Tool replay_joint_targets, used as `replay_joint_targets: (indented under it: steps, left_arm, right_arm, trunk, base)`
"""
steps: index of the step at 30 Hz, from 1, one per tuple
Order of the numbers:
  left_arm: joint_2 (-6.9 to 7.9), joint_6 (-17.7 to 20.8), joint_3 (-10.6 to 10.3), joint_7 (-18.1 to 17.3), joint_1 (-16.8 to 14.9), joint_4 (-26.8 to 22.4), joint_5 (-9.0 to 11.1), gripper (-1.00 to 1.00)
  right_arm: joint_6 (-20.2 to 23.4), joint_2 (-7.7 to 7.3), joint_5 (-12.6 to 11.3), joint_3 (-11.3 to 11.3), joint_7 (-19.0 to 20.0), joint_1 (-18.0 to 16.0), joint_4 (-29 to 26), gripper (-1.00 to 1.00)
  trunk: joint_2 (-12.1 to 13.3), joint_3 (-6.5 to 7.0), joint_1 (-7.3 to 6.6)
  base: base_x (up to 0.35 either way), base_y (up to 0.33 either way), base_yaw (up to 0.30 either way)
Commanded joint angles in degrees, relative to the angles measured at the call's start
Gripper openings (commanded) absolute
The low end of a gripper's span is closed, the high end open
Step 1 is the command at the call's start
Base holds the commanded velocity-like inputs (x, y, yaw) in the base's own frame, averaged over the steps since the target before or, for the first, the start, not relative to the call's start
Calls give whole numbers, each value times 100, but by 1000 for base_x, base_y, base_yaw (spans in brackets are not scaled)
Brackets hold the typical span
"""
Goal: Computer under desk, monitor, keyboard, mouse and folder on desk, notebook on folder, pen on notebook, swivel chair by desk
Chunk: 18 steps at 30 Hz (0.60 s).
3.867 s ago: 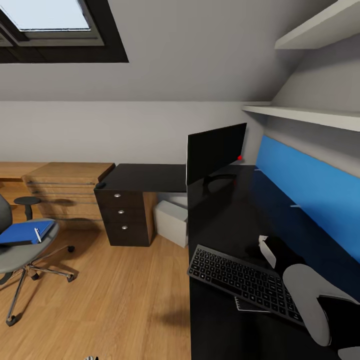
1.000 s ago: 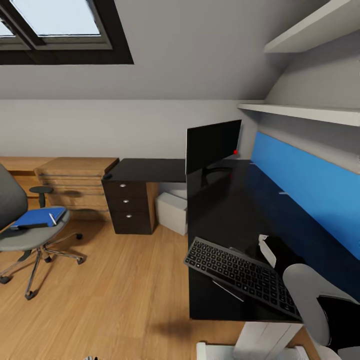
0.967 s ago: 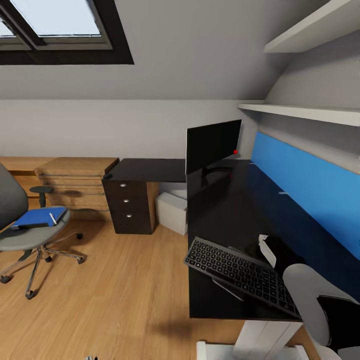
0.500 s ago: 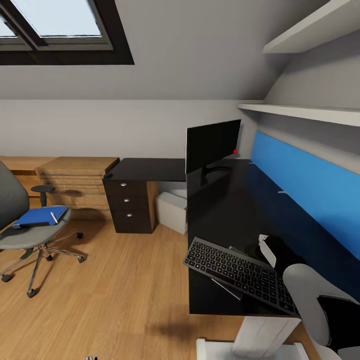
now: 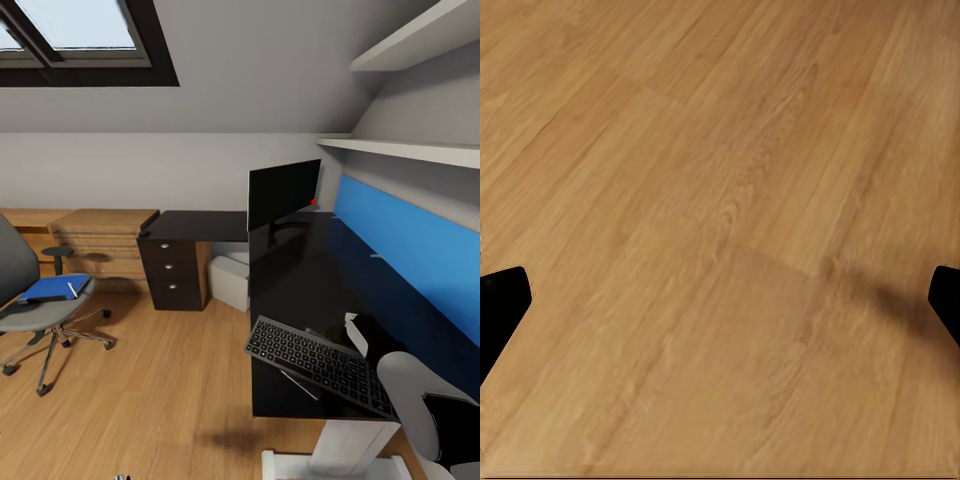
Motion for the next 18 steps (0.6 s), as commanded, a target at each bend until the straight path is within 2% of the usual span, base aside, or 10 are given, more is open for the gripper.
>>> replay_joint_targets:
  steps: [1, 8, 18]
  left_arm:
    - [1, -14, -28, -42, -4, 6, 61, 100]
    - [1, -14, -28, -37, -4, 7, 61, 100]
    - [1, -14, -28, -33, -4, 7, 61, 100]
  right_arm:
    - [45, 2, -45, -1, -29, 2, 130, 100]
    - [45, 3, -45, -1, -22, 2, 138, 100]
    - [45, -3, -42, -1, -21, 2, 139, 100]
  trunk:
    - [-3, -7, -1]
    - [-3, -7, -1]
    - [-3, -7, -1]
  base:
    - [-189, 0, 0]
    - [-213, 0, 0]
    - [-27, 0, 0]
